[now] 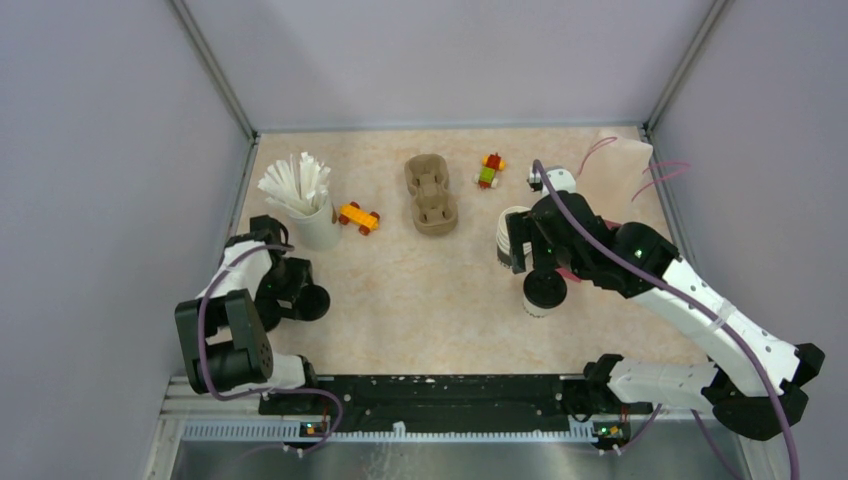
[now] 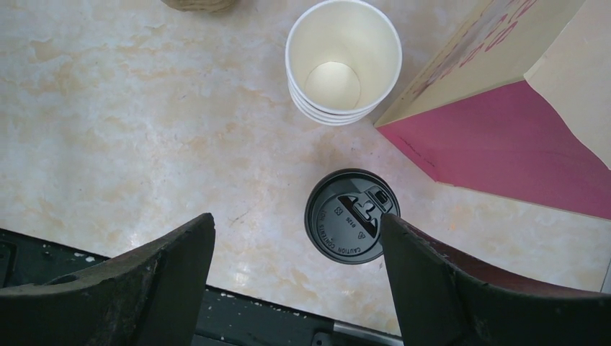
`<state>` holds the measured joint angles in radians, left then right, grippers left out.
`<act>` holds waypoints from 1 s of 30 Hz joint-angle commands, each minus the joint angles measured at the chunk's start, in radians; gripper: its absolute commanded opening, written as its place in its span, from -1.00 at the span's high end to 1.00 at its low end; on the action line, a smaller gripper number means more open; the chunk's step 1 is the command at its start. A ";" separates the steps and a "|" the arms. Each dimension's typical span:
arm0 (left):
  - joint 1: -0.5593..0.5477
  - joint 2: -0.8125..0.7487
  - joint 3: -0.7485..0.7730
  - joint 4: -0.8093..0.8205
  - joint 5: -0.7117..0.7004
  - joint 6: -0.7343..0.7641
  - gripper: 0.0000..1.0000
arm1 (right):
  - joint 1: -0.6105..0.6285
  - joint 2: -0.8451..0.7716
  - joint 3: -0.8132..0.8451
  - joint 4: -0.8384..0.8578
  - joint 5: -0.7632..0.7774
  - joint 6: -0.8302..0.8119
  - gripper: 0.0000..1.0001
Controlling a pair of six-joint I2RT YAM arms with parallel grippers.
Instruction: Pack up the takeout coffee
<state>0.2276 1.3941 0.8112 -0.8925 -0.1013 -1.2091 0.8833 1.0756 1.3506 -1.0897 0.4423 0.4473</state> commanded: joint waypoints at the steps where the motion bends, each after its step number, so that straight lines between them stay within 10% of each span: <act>1: -0.004 0.016 0.004 -0.025 -0.012 0.031 -0.96 | 0.012 -0.012 0.044 0.032 -0.010 0.005 -0.66; 30: -0.005 0.020 0.006 -0.050 -0.023 0.039 -0.97 | 0.012 0.006 0.042 0.057 -0.028 -0.049 -0.66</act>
<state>0.2264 1.4353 0.8398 -0.9493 -0.0982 -1.1645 0.8833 1.0828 1.3510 -1.0611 0.4179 0.4183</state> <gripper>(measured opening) 0.987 0.832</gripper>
